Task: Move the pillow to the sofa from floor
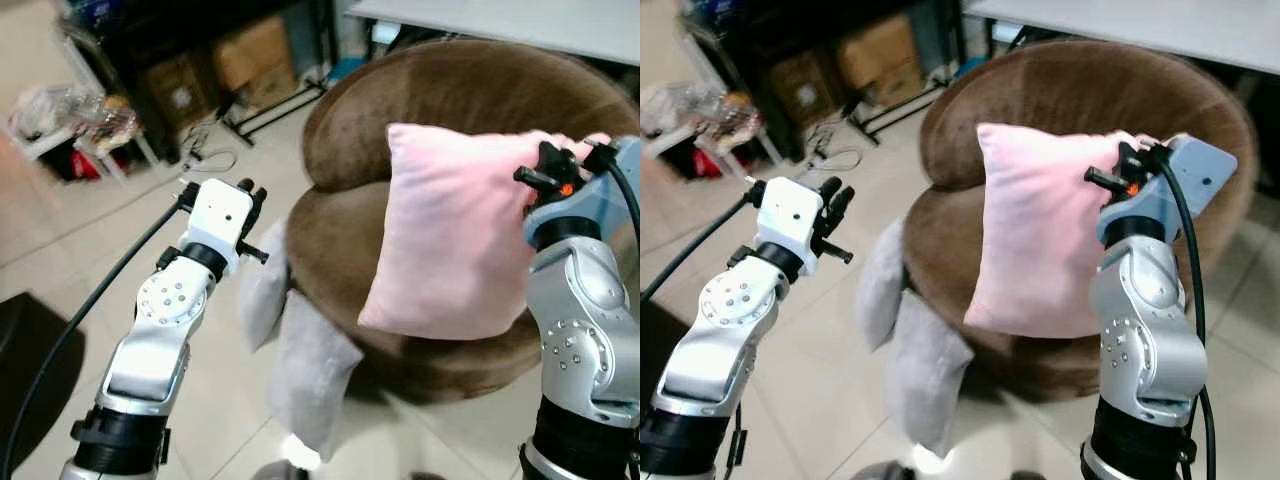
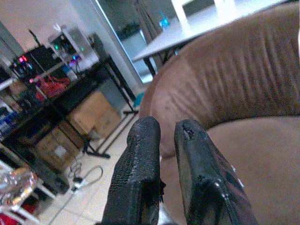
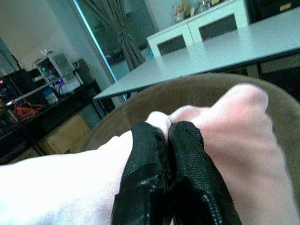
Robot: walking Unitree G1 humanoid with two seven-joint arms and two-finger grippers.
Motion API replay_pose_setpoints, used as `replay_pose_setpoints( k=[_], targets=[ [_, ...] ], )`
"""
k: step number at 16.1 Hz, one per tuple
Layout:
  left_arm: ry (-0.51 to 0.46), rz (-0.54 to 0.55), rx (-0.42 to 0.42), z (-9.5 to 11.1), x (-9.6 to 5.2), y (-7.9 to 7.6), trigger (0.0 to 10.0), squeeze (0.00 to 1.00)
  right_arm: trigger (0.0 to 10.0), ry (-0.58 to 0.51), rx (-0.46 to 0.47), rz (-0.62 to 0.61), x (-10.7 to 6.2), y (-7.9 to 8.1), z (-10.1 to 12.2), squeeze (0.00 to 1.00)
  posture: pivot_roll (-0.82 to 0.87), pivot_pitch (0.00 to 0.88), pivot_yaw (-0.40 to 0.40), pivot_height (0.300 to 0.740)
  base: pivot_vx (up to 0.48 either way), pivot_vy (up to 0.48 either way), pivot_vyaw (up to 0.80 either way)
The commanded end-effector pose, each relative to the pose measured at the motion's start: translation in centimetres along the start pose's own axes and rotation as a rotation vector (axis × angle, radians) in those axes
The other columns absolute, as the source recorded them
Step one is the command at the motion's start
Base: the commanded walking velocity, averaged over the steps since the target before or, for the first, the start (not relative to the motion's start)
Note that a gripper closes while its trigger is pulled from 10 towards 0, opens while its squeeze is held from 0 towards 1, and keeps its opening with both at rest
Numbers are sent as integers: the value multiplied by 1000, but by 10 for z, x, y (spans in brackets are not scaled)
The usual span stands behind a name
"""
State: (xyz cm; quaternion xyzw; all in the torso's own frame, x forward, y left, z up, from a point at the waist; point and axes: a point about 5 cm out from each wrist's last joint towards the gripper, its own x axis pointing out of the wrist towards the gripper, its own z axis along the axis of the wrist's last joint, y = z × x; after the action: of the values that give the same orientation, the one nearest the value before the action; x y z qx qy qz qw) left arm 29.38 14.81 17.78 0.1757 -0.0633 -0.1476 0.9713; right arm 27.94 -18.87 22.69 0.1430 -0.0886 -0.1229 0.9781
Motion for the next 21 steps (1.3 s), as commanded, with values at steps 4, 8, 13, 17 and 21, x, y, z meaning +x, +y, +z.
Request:
replay_pose_setpoints(
  k=[4, 8, 13, 17, 21],
  targets=[
    [25, 30, 29, -5, -3, 11, 10000, 0, 10000, -36, 16, 68, -2, 15, 4, 0, -197, 0, 134, 740, 0, -329, 0],
    [18, 40, 14, -5, -4, 13, 10000, 0, 10000, -34, 8, 81, -2, 17, 3, 0, -190, 0, 128, 740, 0, 0, 0],
    [9, 15, -5, -5, -5, 11, 10000, 0, 10000, -26, 2, 86, -2, 17, 1, 0, -189, 0, 128, 740, 63, 0, 0],
    [8, 15, -13, -5, -6, 12, 10000, 0, 10000, -17, -2, 86, -1, 17, -1, 0, -185, 0, 123, 740, 344, 0, 0],
    [8, 5, -16, -5, -6, 11, 10000, 0, 10000, -8, -11, 64, 0, 14, -3, 0, -184, 0, 120, 740, 346, 0, 0]
  ],
)
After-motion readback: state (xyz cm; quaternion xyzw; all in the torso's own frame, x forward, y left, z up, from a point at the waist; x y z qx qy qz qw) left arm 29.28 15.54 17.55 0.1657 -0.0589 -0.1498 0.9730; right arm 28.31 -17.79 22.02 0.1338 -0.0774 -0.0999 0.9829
